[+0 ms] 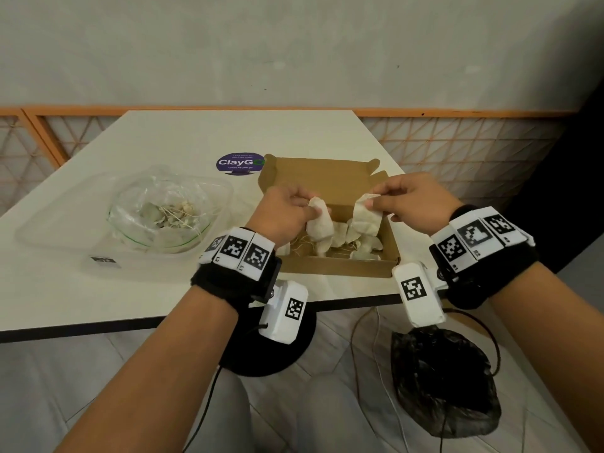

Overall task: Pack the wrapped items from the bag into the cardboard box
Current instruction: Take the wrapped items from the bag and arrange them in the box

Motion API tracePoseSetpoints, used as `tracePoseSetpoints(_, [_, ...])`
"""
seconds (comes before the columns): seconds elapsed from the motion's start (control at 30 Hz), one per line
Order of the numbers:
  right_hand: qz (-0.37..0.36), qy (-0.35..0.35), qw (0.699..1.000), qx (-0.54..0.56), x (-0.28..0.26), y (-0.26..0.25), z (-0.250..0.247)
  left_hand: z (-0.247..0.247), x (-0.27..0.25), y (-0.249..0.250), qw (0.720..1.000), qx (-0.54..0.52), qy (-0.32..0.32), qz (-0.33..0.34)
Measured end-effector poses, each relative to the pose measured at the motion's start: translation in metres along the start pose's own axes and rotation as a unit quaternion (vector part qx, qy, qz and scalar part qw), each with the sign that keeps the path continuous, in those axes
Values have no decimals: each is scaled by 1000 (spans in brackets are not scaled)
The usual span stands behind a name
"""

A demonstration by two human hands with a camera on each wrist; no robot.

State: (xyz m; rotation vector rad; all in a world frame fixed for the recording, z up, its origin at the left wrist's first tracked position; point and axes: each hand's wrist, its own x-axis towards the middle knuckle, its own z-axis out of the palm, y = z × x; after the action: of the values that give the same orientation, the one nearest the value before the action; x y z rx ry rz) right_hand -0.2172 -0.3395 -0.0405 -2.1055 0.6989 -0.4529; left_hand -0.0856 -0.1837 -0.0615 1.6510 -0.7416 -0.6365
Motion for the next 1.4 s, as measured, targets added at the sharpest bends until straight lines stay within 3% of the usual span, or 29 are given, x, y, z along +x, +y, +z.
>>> tracePoseSetpoints(0.3, [17,6,1000,21,5,-8,10,6,-3,7,998,-52,-27,-13])
tracePoseSetpoints(0.5, [-21,68,997,-1,4,-19,28,6,4,3,995,-3,101,19])
tracePoseSetpoints(0.8, [-84,-21,992,-89,-9,-39,46,12,-2,12,993,-37,108,15])
tracePoseSetpoints(0.9, [-67,0,994,-91,-5,-38,45,10,-2,12,990,-93,108,10])
tracePoseSetpoints(0.97, [-34,-10,999,-34,1,-38,40,5,-3,8,989,-78,127,22])
tracePoseSetpoints(1.07, [-17,-70,994,84,3,-41,36,-4,-4,3,994,-76,76,-21])
tracePoseSetpoints(1.2, [-10,-106,989,101,3,-45,38,-11,-12,3,986,-144,-34,-83])
tracePoseSetpoints(1.4, [-15,-114,991,73,4,-46,43,-20,-11,-7,978,-193,-14,-74])
